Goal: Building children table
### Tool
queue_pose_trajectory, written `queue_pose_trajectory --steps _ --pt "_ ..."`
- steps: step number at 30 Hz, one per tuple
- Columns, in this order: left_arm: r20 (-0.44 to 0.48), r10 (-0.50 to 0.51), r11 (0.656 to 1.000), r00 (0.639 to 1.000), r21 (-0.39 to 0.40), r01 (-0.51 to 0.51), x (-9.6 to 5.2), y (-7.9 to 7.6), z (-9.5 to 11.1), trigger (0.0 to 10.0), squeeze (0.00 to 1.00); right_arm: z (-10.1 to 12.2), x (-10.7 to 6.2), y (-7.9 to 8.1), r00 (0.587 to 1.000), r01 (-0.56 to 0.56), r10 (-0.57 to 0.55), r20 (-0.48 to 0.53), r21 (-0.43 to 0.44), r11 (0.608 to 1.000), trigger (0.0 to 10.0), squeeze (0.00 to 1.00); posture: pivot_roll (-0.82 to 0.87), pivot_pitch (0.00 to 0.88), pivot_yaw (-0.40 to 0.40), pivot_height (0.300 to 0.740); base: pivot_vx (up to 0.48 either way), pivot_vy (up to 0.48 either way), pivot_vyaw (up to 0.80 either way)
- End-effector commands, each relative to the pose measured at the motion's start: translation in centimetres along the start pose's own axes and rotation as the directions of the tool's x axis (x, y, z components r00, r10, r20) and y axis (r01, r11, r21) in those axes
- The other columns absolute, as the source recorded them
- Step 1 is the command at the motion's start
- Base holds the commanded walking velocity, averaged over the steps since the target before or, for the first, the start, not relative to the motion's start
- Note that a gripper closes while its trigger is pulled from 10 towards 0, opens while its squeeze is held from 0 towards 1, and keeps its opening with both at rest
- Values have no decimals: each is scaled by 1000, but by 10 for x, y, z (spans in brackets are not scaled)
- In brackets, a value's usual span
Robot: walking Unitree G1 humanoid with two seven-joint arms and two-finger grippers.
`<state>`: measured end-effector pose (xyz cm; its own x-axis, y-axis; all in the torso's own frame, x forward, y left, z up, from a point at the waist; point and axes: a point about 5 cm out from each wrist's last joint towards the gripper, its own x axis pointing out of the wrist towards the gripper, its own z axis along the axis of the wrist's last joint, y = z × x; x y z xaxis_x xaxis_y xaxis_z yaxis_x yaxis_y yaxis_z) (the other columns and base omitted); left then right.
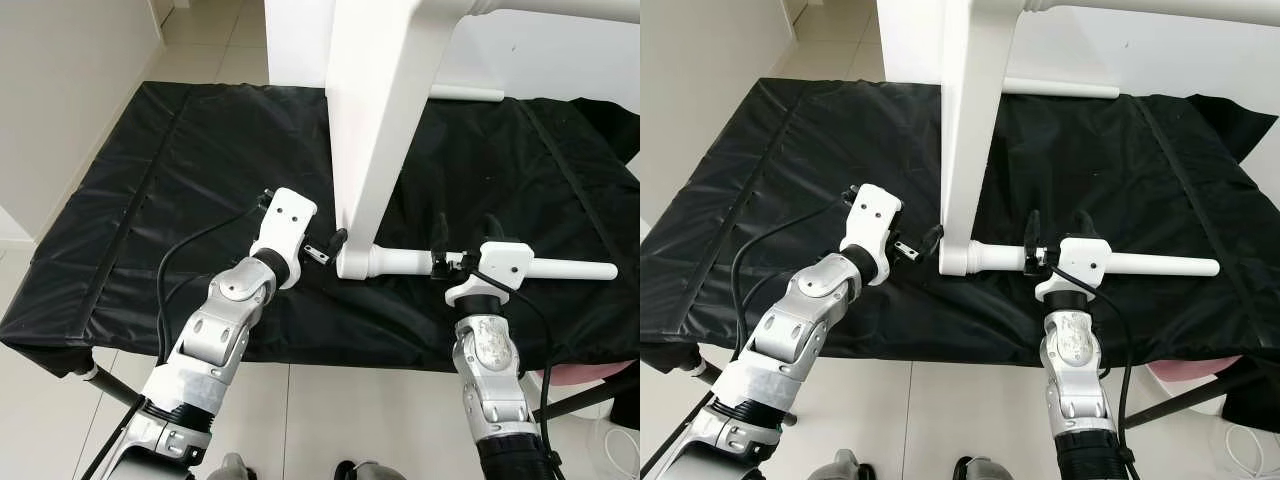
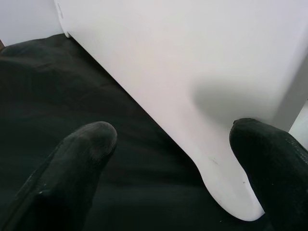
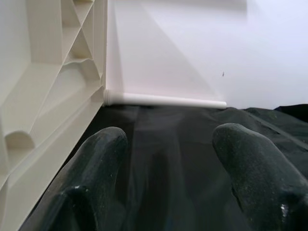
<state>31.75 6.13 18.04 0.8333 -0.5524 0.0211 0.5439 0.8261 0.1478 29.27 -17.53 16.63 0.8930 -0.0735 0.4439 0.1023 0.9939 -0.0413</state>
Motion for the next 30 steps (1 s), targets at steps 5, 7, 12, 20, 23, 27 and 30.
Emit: queue_pose_trajectory --steps 5,7,12,20,23,27,30 --pt "-3 45 998 999 47 -45 1 14 0 10000 0 -5 15 13 999 -24 24 -32 17 1000 10000 0 0 98 17 740 0 0 0" --pt "-2 69 996 998 65 -69 0 22 2 10000 0 -5 22 18 999 -30 31 -36 23 999 10000 0 5 104 12 740 0 0 0" --pt "14 133 985 991 112 -133 -2 46 9 10000 0 -5 39 29 998 -46 48 -44 37 998 10000 0 18 114 3 740 0 0 0" --pt "13 249 949 968 195 -247 -11 93 18 10000 0 -7 65 37 995 -49 56 -87 74 996 10000 0 37 134 -22 740 0 0 0" --pt "27 322 934 946 157 -322 -4 100 22 10000 0 -5 76 42 995 -35 43 -92 89 995 10000 0 38 149 -27 740 0 0 0" --pt "66 360 926 931 96 -365 6 95 32 10000 0 1 86 53 996 -46 53 -72 93 995 10000 0 35 152 -32 740 0 0 0" --pt "79 343 934 936 79 -349 6 91 34 10000 0 3 87 54 997 -47 53 -61 96 994 10000 0 38 150 -37 740 0 0 0"
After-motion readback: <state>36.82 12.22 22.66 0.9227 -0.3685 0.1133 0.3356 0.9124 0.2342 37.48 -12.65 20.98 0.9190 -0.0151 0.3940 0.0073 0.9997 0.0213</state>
